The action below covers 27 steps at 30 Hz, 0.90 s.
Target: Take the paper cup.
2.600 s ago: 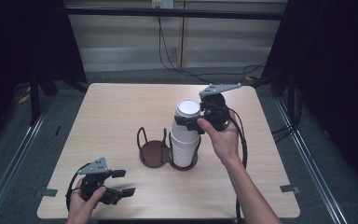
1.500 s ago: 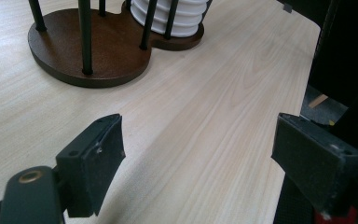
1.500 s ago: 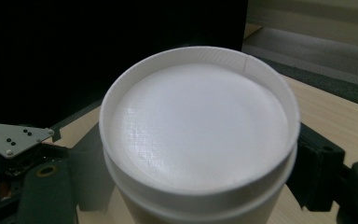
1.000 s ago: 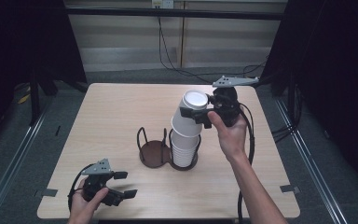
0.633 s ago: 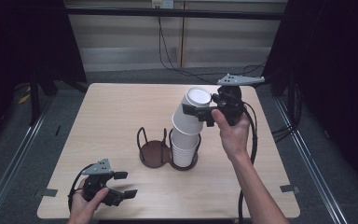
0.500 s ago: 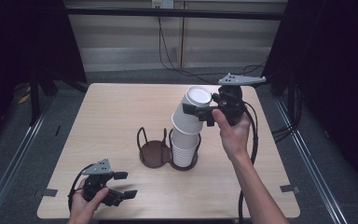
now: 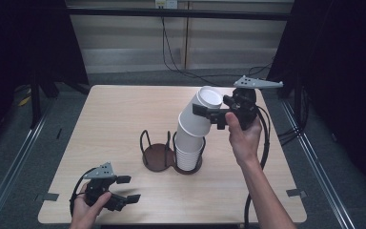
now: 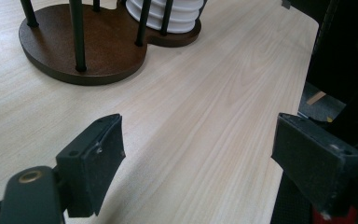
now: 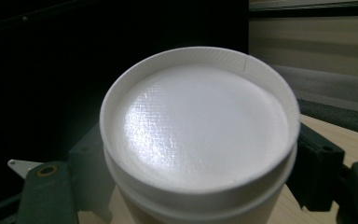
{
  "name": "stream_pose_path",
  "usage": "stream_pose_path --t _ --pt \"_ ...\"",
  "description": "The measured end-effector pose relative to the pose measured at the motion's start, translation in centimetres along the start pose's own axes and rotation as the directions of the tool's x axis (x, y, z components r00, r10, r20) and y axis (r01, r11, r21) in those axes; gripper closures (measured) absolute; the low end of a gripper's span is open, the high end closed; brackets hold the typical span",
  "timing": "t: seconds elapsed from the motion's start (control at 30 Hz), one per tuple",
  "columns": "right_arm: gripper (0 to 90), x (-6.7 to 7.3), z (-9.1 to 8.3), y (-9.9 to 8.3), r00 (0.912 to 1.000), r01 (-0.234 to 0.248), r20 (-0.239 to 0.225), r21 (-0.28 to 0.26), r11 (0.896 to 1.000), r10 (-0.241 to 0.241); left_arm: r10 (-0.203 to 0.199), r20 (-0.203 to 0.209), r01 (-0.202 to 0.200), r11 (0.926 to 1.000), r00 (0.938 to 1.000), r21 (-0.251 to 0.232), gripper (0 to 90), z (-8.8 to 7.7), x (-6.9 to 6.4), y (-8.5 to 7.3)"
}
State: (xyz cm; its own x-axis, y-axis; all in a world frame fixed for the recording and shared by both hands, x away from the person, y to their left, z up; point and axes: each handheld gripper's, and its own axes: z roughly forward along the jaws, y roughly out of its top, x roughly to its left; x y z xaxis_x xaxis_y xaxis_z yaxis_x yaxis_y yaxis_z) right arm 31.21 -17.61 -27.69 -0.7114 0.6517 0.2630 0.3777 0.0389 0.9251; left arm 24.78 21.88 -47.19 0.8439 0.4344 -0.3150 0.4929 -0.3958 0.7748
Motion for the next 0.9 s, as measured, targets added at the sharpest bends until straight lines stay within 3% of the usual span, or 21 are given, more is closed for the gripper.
stream_pose_path --t 0.33,0.73,0.9 --pt "22.9 -0.2 -2.0 -0.1 0.9998 -0.018 -0.012 -0.034 0.999 0.018 -0.002 -0.007 0.003 1.0000 1.0000 0.004 16.6 0.1 0.0 0.0" --pt "22.9 0.1 -3.6 -0.5 0.9999 -0.011 -0.010 -0.012 1.000 0.011 -0.029 -0.022 0.028 0.9990 0.9994 -0.036 16.6 -0.6 0.6 0.1" --pt "23.0 0.4 -4.5 -1.0 0.9999 -0.002 -0.010 -0.014 1.000 0.002 -0.007 -0.038 0.005 0.9993 0.9993 -0.038 16.6 -0.7 0.3 0.3"
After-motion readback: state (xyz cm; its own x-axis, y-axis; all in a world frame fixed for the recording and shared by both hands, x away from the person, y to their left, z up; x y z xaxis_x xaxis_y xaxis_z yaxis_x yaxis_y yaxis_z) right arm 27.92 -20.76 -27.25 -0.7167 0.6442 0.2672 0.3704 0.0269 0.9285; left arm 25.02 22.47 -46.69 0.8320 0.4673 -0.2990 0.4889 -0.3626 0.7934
